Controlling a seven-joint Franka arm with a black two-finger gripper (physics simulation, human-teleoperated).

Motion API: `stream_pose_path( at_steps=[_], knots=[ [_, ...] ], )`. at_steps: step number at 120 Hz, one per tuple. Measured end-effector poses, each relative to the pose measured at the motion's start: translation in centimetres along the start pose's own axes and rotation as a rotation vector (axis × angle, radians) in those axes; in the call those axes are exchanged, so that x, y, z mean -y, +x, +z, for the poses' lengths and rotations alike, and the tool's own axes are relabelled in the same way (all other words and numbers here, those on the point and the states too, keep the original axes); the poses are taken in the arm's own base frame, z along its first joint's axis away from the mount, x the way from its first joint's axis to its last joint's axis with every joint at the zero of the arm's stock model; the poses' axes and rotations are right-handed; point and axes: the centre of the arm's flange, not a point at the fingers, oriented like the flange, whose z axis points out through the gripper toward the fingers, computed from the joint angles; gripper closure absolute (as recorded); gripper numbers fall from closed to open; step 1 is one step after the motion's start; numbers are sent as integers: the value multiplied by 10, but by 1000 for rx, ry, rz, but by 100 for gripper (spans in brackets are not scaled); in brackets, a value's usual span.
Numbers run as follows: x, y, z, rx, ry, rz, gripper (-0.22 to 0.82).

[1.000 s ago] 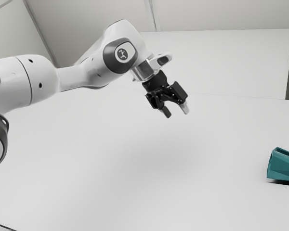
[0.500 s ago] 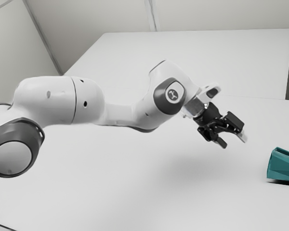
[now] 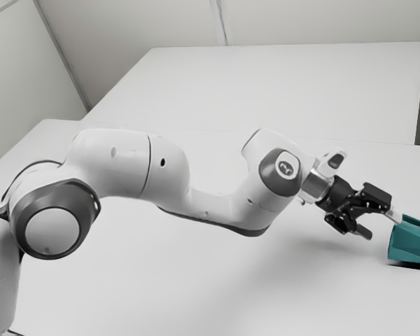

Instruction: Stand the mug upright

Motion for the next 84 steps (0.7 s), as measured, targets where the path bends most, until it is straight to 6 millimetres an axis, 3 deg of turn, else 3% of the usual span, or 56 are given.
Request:
stream_pose_path(
  at_steps=[16, 44, 67, 72, 84],
  knots=[
    [-12, 1, 19, -25, -26, 19, 0],
    [2, 10, 39, -55, -32, 13, 0],
    [1, 10, 47, -69, -40, 14, 1],
    [0, 9, 47, -71, -41, 14, 6],
    [-1, 10, 46, -78, -42, 16, 33]
  ],
)
